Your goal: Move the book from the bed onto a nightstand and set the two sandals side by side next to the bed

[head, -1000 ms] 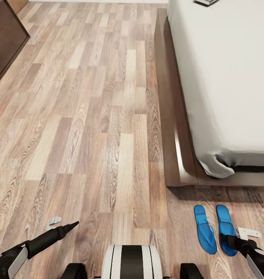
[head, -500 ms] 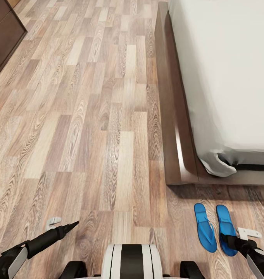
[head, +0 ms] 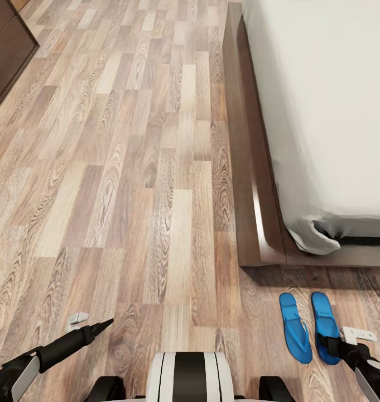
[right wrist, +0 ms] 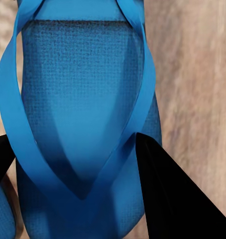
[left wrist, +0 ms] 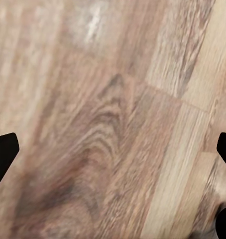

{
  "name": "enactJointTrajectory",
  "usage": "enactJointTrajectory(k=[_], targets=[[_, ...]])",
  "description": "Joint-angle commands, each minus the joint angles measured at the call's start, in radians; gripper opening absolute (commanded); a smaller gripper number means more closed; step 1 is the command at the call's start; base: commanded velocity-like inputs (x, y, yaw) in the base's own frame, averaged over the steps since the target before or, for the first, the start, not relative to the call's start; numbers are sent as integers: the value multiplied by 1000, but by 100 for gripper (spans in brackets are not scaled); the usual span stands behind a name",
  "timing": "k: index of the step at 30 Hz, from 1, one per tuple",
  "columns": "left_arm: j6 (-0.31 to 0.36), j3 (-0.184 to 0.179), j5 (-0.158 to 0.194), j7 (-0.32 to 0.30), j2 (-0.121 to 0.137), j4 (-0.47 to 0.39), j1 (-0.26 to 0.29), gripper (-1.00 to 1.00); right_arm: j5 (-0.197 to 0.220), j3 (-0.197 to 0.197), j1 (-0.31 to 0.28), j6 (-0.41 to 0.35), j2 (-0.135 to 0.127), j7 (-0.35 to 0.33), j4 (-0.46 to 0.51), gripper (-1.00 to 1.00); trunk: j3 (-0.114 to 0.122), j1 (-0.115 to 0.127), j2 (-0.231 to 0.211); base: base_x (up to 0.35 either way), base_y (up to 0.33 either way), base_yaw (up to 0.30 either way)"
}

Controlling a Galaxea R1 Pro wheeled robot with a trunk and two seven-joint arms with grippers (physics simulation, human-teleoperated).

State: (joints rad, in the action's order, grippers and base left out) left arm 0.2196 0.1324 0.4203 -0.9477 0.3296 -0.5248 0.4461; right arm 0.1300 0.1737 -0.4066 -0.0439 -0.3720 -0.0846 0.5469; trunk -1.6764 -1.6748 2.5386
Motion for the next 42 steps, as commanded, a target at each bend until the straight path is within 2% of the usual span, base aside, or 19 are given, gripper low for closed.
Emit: enactJointTrajectory(k=[1,12,17,23,31,42], targets=[[10,1,6,-3,0,0,0,100,11,3,0,-2,0,-5,0,-100,0,0,0,0,0,0],[10,1,6,-2,-1,0,0,100,11,4,0,4,1,-6,-3,-100,0,0,0,0,0,0],[10,1,6,-2,-1,0,0,100,11,3,0,66,1,-6,-6,-100,0,0,0,0,0,0],[10,1,6,-2,0,0,0,100,11,3,0,74,1,-6,-6,-100,0,0,0,0,0,0],[10,1,6,-2,-1,0,0,100,11,4,0,74,-1,-6,-4,-100,-31,-3,2,0,0,0],[10,1,6,-2,-1,0,0,100,11,4,0,73,0,-6,-1,-100,-31,-3,2,0,0,0]])
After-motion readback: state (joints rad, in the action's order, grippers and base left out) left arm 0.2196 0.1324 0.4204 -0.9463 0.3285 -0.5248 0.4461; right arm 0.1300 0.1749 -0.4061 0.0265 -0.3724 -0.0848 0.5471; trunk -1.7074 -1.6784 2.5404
